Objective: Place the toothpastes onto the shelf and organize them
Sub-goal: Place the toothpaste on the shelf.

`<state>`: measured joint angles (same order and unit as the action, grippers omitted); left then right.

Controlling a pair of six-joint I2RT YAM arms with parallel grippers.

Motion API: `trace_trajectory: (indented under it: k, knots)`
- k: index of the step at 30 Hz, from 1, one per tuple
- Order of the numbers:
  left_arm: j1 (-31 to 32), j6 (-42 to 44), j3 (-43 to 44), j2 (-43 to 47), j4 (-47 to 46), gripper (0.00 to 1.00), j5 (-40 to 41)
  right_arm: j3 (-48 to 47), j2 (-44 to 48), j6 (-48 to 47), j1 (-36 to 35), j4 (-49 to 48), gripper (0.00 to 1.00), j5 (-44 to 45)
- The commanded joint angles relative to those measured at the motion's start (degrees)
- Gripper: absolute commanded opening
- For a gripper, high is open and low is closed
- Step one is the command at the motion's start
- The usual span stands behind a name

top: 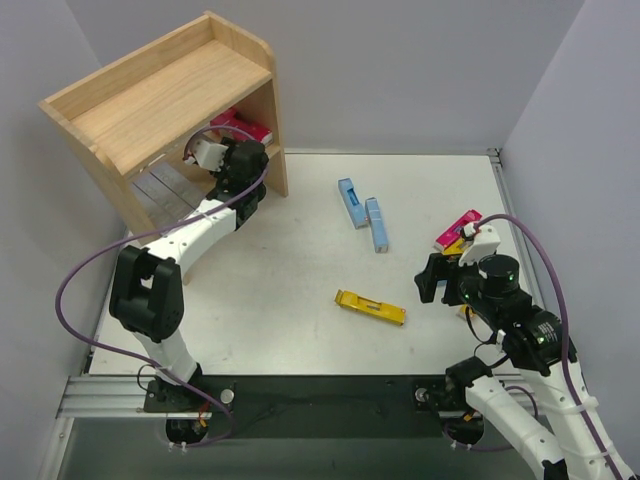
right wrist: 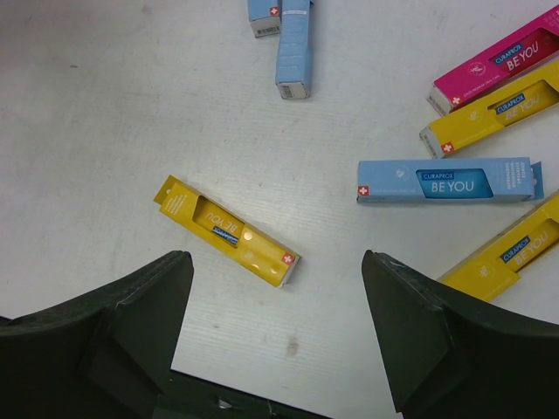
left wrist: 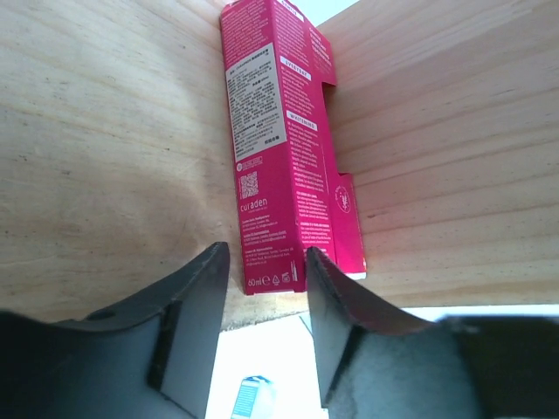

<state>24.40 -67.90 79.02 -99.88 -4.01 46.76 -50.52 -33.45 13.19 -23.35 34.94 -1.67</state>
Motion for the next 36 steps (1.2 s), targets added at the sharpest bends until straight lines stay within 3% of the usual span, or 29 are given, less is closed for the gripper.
trace_trajectory:
  k: [1, 10, 19, 28, 36]
  knots:
    - [-0.76, -0.04, 2.45, 1.00, 0.67, 0.45, -0.09, 0.60, 0.49, -0.45, -0.29, -0.49, 0.81, 0.70]
    - [-1.29, -1.80, 1.13, 0.82, 2.07, 0.33, -0.79, 0.95, 0.67, -0.62, -0.38, -0.66, 0.81, 0.79]
    - [-1.64, -9.27, -2.73, 3.98, 10.77, 0.27, -0.18, 1.04, 0.93, -0.89, -0.46, -0.66, 0.81, 1.32]
    - [-1.82, -10.33, -4.32, 6.01, 13.06, 0.27, 0.35, 1.04, 0.76, -0.89, -0.46, -0.66, 0.80, 1.15]
    - [-1.90, -5.58, -2.21, 7.41, 14.73, 0.31, 3.94, 1.04, 1.11, -0.71, -0.46, -0.66, 0.81, 1.06]
